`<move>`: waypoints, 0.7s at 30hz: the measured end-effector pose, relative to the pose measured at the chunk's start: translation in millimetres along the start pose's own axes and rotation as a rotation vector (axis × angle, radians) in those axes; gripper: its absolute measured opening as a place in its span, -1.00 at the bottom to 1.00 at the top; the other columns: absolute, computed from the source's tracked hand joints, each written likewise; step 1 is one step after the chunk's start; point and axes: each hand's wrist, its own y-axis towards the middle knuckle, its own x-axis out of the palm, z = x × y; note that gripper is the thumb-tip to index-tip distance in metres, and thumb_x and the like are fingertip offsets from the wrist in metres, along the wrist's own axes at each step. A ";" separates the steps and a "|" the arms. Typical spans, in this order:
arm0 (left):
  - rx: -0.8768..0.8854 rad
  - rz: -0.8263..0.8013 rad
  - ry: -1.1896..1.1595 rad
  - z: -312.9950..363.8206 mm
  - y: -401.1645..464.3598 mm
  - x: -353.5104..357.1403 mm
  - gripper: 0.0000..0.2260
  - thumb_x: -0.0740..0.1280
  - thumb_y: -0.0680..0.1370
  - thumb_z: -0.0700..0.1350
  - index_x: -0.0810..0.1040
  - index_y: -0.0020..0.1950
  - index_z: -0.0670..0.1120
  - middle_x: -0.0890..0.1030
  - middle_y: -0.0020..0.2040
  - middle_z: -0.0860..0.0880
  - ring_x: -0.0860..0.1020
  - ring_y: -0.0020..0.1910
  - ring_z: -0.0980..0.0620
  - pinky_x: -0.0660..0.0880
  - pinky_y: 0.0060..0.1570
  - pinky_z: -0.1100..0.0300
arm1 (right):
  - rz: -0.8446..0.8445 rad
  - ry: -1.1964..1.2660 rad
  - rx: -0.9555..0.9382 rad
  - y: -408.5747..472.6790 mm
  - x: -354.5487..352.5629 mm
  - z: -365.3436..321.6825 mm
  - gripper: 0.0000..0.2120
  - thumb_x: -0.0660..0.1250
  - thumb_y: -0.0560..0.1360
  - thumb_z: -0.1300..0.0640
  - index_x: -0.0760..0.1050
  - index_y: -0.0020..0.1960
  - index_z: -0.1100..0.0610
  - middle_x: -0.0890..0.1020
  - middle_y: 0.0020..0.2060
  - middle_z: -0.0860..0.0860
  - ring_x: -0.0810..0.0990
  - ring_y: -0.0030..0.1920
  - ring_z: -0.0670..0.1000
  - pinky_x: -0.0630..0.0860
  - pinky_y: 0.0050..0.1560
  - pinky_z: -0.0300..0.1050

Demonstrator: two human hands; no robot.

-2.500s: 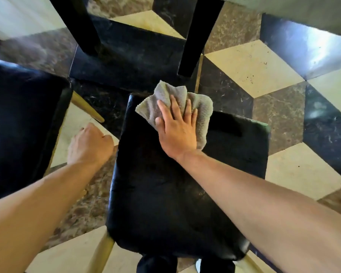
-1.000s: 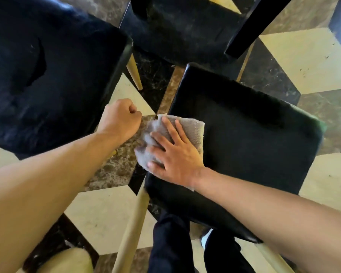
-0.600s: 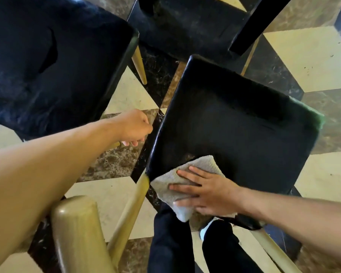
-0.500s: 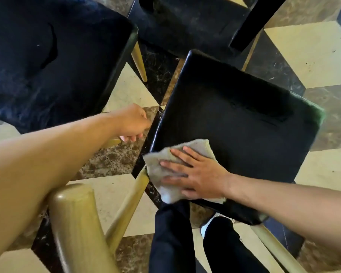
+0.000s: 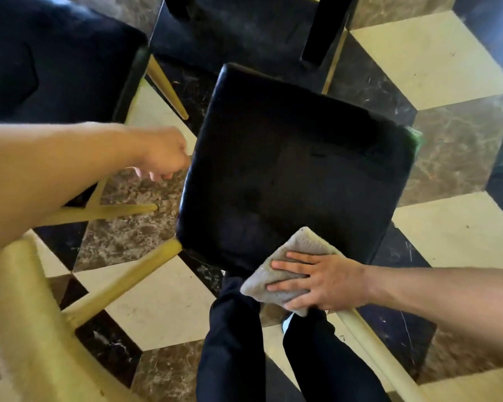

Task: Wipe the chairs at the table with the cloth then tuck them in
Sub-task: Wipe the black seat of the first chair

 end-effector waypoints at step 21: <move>0.067 0.076 -0.091 132.3 34.5 102.8 -0.86 0.30 0.64 -0.03 0.63 0.03 -0.04 0.66 -0.09 -0.06 0.66 -0.10 -0.07 0.63 0.05 -0.04 | 0.384 0.051 1.115 -52.1 -19.4 128.6 -0.47 0.07 0.66 -0.21 0.15 0.61 -0.21 0.07 0.66 0.01 -0.08 0.64 0.27 -0.10 0.60 0.30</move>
